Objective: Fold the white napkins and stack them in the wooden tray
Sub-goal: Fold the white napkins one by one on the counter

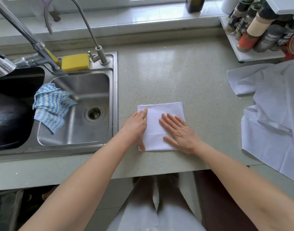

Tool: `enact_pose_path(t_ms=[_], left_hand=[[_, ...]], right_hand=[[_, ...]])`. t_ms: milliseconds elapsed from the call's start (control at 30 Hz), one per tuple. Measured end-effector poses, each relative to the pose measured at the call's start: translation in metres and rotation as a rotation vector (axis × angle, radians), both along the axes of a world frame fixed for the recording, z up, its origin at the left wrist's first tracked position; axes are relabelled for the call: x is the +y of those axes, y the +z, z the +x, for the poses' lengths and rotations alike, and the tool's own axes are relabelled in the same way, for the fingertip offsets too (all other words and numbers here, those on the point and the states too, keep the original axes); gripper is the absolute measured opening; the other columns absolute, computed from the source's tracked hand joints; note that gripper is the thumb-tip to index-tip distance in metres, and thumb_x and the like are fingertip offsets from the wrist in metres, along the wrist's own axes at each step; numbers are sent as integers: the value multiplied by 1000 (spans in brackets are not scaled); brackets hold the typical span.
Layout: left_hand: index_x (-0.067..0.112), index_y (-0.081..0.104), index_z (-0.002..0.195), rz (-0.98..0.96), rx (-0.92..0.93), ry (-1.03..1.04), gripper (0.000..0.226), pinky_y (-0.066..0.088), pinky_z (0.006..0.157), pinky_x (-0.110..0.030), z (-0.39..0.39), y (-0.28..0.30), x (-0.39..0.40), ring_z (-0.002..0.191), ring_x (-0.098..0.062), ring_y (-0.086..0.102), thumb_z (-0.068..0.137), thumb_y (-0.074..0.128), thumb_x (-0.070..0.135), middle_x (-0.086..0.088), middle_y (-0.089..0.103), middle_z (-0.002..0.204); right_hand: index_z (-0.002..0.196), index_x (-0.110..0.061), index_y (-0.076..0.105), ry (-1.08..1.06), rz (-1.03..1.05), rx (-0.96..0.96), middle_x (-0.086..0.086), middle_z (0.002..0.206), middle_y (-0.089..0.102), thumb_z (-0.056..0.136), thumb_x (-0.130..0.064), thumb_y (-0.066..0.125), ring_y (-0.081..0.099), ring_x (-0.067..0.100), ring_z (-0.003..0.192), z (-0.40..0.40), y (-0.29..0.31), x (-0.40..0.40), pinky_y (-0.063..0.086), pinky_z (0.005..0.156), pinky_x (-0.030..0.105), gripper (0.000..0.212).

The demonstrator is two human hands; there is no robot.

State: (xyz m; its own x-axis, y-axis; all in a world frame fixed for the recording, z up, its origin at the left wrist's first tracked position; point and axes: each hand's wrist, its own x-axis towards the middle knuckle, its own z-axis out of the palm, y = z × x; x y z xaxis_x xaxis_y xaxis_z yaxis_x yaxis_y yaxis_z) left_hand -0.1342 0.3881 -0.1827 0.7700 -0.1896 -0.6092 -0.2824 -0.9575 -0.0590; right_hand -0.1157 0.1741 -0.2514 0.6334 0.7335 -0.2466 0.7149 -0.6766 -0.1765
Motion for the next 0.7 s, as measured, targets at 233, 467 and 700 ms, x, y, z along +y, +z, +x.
enact_pose_path(t_ms=[233,467,700], left_hand=[[-3,-6,150,10,-16,5,143,0,119,-30,1,5,-7,148,-26,-1,56,83,59,-14,-10,159],[11,10,149,-93,31,70,130,10,120,-37,3,7,-8,145,-31,10,53,88,50,-17,6,156],[13,35,135,-101,-144,185,86,31,104,-41,15,-1,-51,129,-33,35,75,63,67,-16,41,138]], right_hand=[[148,-24,-16,-216,-14,-30,-5,158,-16,101,-48,16,-18,6,142,57,-1,-11,-17,115,28,62],[148,-31,-20,71,-81,-5,-1,155,-26,90,-65,-6,-27,13,142,16,7,-50,-19,116,29,69],[153,-30,-5,4,-134,34,18,159,-6,89,-71,5,-4,30,148,-42,30,-42,-6,120,39,77]])
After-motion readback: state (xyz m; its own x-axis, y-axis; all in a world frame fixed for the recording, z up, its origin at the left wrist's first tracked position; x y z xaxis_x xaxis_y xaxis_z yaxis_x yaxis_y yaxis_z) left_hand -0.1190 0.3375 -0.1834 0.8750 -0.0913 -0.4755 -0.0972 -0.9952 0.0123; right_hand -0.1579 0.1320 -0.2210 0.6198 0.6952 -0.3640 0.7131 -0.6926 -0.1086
